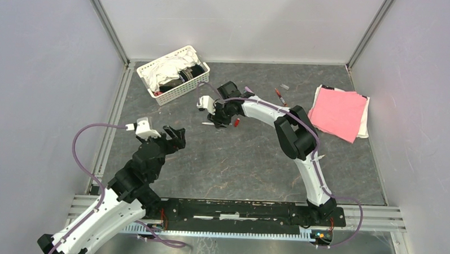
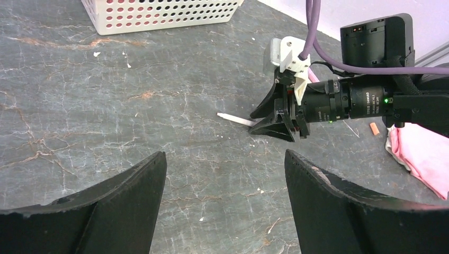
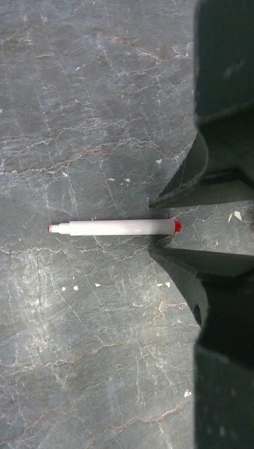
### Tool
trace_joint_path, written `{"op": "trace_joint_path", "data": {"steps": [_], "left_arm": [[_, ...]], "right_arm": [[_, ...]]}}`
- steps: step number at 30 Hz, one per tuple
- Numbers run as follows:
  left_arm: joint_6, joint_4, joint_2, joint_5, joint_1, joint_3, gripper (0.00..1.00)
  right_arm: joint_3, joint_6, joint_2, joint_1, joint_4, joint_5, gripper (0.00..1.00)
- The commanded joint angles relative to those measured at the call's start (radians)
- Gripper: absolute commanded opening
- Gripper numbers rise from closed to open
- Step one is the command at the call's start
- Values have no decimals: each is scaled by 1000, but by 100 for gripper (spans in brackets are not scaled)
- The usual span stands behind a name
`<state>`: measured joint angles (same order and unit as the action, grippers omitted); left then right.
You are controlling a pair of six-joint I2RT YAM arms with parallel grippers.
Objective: Insert the pens into the pen caps
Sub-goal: Pick up the pen from the center of the board.
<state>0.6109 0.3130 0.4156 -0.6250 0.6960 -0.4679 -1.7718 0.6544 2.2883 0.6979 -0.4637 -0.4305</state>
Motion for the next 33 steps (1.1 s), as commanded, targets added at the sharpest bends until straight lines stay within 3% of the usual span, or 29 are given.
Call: {"op": "trace_joint_path", "data": {"steps": [1, 8, 13, 19, 25, 33], "left_arm": [[54, 1, -8, -12, -4, 4, 86], [79, -25, -8, 24, -4, 22, 85], [116, -101, 5, 111, -4, 65, 85], [207, -300, 10, 271, -4, 162, 92], [281, -479, 25, 328, -4, 227, 97], [333, -780, 177, 440, -4, 256, 98]], "right_arm": [[-14, -1, 35, 3, -16, 37, 36], [54, 16, -1, 9, -11, 77, 10], [131, 3, -86, 8, 26, 90, 0], [272, -101, -251, -14, 106, -82, 0], [425, -217, -416, -60, 205, -242, 0], [638, -422, -600, -179, 373, -535, 0]]}}
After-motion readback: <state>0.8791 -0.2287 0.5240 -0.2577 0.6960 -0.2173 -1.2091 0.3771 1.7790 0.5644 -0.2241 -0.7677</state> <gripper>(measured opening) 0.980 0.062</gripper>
